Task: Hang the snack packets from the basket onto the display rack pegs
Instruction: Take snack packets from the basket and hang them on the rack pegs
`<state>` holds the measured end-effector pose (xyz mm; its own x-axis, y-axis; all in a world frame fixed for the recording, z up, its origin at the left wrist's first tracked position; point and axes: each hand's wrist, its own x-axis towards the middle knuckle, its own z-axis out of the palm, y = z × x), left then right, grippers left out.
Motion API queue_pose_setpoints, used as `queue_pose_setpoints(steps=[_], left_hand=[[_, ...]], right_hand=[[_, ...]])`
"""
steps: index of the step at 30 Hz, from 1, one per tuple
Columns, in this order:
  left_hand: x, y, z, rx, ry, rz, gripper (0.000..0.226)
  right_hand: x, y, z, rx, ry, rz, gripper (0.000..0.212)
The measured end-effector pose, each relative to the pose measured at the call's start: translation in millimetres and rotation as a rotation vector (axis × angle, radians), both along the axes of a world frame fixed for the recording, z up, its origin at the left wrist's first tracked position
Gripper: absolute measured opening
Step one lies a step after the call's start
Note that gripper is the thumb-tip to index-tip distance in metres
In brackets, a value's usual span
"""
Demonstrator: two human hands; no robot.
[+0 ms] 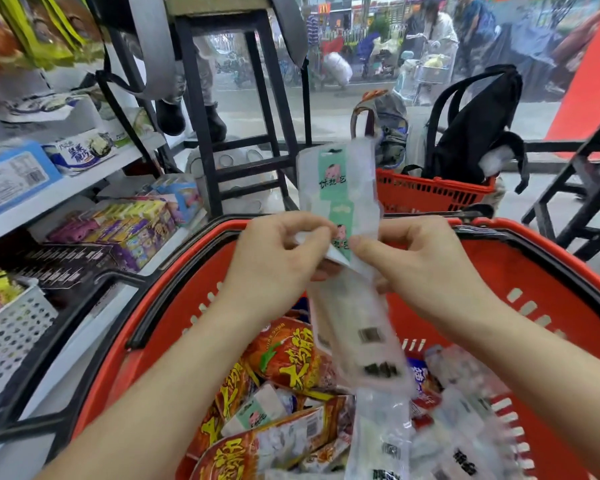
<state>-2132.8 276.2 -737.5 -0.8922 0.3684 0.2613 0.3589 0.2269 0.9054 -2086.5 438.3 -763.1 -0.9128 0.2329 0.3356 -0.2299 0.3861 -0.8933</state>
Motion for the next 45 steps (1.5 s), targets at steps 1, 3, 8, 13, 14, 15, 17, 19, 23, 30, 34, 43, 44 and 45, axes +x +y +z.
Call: queue_pose_setpoints(steps=[1, 3, 8, 13, 14, 15, 17, 19, 23, 30, 34, 43, 44, 45], left_hand=[[1, 1, -1, -0.016, 0.005, -0.064, 0.013], [-1, -3, -1, -0.054, 0.023, -0.174, 0.024], [-5, -7, -3, -0.165, 0.118, -0.204, 0.028], [-4, -8, -4, -0.088, 0.191, -0.127, 0.008], [-4, -10, -3, -0.084, 0.190, -0.156, 0.005], [-5, -13, 0, -0.083, 0.188, -0.183, 0.009], [-11, -24, 8, -0.059, 0.239, -0.160, 0.034], [-20, -38, 18, 0.010, 0.275, -0.097, 0.050], [-32, -70, 28, -0.007, -0.092, -0.558, 0.037], [-22, -31, 3, -0.079, -0.240, -0.460, 0.054], [-16, -15, -2, 0.006, -0.118, -0.161, 0.057], [-22, -21, -6, 0.039, -0.088, 0.064, 0.032], [-22, -21, -5, 0.025, -0.063, 0.105, 0.029], [-22, -21, -4, 0.017, -0.056, 0.135, 0.026]], right_hand=[[0, -2, 0, -0.021, -0.009, 0.016, 0.035], [0, -1, 2, -0.143, -0.058, 0.036, 0.030], [3, 4, 5, -0.326, -0.143, 0.101, 0.037], [10, -2, 6, -0.205, -0.163, 0.199, 0.037], [9, -3, 6, -0.223, -0.154, 0.200, 0.034], [9, -4, 5, -0.263, -0.148, 0.192, 0.033], [7, -2, 6, -0.339, -0.151, 0.156, 0.033], [7, 3, 7, -0.370, -0.150, 0.123, 0.029], [8, 13, 9, -0.369, -0.149, 0.028, 0.023], [9, 5, 11, -0.389, -0.137, 0.052, 0.024], [10, 6, 15, -0.451, -0.131, 0.073, 0.029], [11, 1, 19, -0.445, -0.086, 0.092, 0.029], [11, 1, 22, -0.429, -0.078, 0.051, 0.027], [13, 0, 26, -0.414, -0.075, 0.002, 0.025]])
